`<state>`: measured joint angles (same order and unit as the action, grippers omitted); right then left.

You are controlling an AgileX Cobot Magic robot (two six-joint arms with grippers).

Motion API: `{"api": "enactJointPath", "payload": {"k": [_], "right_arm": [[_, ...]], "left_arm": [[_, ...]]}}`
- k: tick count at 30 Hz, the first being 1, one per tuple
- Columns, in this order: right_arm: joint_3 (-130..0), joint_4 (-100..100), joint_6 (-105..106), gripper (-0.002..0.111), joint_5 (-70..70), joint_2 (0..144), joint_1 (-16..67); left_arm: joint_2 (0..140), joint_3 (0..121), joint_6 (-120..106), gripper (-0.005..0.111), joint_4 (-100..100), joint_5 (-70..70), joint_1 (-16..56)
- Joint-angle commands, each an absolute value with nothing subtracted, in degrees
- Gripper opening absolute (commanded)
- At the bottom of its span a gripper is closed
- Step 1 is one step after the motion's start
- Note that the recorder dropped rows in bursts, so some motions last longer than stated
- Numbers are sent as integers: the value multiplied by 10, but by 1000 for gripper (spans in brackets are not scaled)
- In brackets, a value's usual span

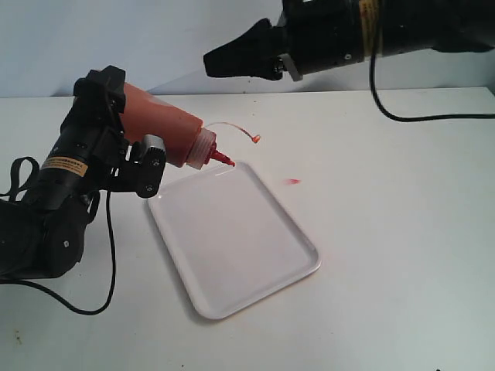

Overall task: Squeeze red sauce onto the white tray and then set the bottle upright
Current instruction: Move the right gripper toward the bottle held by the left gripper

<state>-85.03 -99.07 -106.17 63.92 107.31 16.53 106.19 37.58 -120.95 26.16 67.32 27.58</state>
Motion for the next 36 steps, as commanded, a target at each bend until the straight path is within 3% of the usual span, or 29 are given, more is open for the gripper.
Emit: {"api": "enactJointPath", "payload": {"k": [1,19,20,22,25,27,36], "right_arm": [[-944,-999,-1089,0,700,1152,159],[-974,-999,-969,2,698,1183,80],[-974,-999,-955,6,700,1184,80],[-974,-999,-933,29,689,1184,80],[-974,-999,-925,86,664,1184,80],[-974,-999,-924,105,664,1184,90],[-974,-999,-904,105,619,1189,149]], "left_arm": [[1053,376,-1200,0,260,700,280],[1053,376,-1200,0,232,700,280],[1053,376,-1200,0,232,700,280],[1053,376,-1200,0,230,700,280],[1053,376,-1200,0,230,700,280],[1053,376,-1200,0,230,700,280],[1053,376,-1200,0,232,700,280]]}}
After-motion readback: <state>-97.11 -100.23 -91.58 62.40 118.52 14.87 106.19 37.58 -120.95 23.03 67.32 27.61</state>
